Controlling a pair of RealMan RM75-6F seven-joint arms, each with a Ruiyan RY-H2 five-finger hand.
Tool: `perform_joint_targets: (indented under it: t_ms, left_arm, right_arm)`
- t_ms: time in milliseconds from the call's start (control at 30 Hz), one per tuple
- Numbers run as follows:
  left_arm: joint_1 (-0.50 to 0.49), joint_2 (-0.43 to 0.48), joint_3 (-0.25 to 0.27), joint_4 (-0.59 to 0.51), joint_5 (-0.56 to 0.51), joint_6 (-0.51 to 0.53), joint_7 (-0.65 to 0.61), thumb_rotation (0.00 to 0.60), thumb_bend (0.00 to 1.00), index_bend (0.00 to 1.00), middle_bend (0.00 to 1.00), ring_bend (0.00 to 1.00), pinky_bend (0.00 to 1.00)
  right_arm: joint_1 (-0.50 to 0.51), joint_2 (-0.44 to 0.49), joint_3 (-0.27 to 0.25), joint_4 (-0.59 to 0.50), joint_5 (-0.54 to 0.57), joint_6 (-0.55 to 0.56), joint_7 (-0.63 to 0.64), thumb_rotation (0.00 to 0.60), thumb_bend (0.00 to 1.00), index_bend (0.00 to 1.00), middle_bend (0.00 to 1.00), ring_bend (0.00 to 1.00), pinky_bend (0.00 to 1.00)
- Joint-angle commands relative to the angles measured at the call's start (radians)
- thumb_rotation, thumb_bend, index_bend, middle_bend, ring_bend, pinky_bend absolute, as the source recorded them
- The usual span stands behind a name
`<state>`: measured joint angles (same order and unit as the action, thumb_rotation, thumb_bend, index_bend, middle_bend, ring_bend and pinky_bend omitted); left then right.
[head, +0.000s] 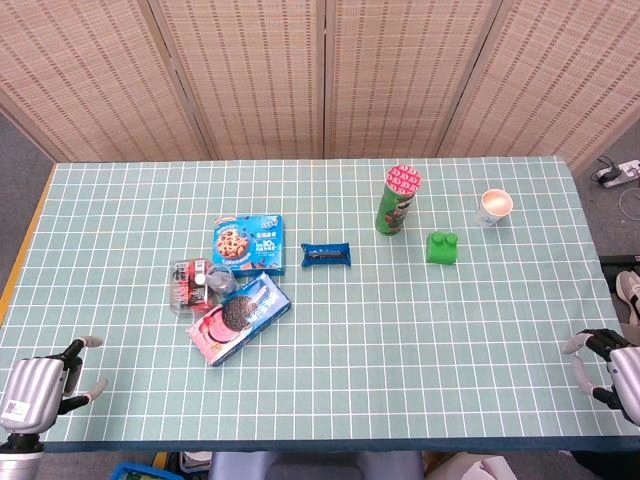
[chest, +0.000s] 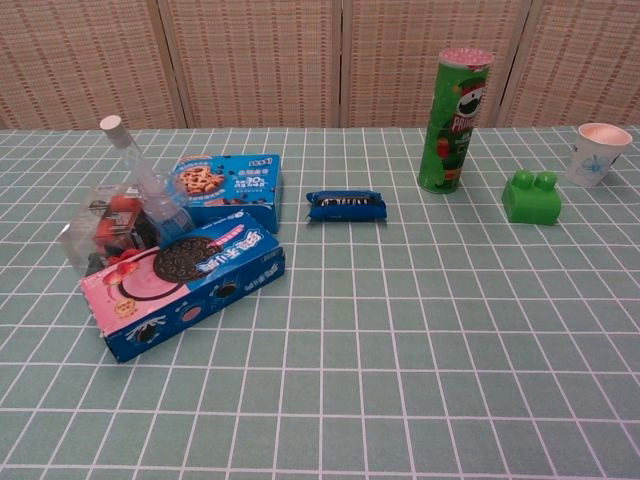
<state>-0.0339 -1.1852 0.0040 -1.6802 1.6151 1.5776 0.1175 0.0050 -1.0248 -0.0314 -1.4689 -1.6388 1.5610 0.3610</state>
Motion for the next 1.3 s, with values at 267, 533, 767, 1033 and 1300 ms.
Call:
perform_joint_targets:
  t_ms: [267,533,767,1033,1300]
  left_arm:
    - [-0.011,-0.002,-0.005,-0.007,0.008,-0.008,-0.010,0.600,0.03,0.44,0.86,0.79,0.99]
    - [-0.091,0.027,-0.068,-0.052,-0.017,-0.079,-0.077,0.600,0.03,0.24,0.86,0.81,0.99]
    - [-0.182,0.015,-0.158,-0.099,-0.141,-0.179,0.040,0.600,0.22,0.14,0.88,0.86,1.00]
    - [-0.280,-0.013,-0.195,-0.111,-0.277,-0.318,0.175,0.600,0.44,0.14,0.96,0.93,1.00]
    - [-0.360,-0.038,-0.183,-0.099,-0.337,-0.412,0.314,0.600,0.45,0.13,0.99,0.95,1.00]
  right_arm:
    - [-0.006,0.003,-0.001,-0.001,-0.008,0.017,0.008,0.600,0.47,0.49,0.46,0.36,0.63]
    - [-0.007,0.007,-0.001,0.002,-0.005,0.017,0.023,0.600,0.47,0.49,0.46,0.36,0.63]
    - [-0.008,0.013,0.000,0.006,-0.007,0.025,0.048,0.600,0.47,0.49,0.46,0.36,0.63]
    - [-0.010,0.020,0.001,0.021,-0.006,0.031,0.089,0.600,0.47,0.49,0.46,0.36,0.63]
    - [-0.010,0.024,0.002,0.032,-0.002,0.031,0.120,0.600,0.47,0.49,0.45,0.36,0.63]
